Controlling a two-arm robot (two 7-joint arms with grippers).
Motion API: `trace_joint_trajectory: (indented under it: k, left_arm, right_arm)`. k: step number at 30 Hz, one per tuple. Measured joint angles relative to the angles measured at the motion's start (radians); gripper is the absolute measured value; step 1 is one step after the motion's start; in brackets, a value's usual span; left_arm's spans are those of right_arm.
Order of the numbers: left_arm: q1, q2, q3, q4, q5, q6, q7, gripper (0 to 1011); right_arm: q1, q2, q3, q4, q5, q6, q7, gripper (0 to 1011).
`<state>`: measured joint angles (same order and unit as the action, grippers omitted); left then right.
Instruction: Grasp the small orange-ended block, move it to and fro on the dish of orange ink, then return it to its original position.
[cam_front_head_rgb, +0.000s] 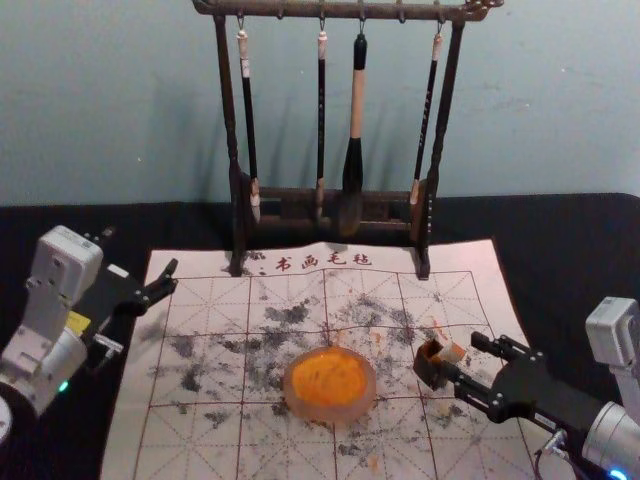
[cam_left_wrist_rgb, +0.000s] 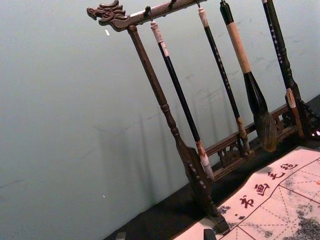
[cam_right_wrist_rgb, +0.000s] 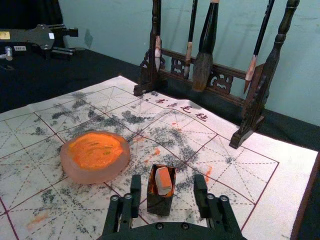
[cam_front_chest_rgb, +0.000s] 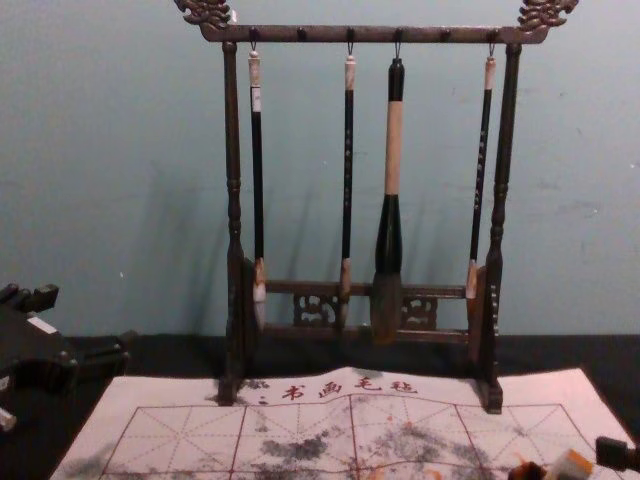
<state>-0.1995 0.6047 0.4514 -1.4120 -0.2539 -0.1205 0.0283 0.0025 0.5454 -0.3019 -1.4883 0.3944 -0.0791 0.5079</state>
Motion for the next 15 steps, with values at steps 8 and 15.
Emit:
trace_joint_trajectory:
  k: [8, 15]
  left_arm:
    - [0.000, 0.000, 0.000, 0.000, 0.000, 0.000, 0.000, 1001]
    - [0.000, 0.000, 0.000, 0.000, 0.000, 0.000, 0.000, 1001]
  right_arm:
    - [0.000, 0.000, 0.000, 0.000, 0.000, 0.000, 0.000, 373]
    - [0.000, 0.000, 0.000, 0.000, 0.000, 0.000, 0.000, 161]
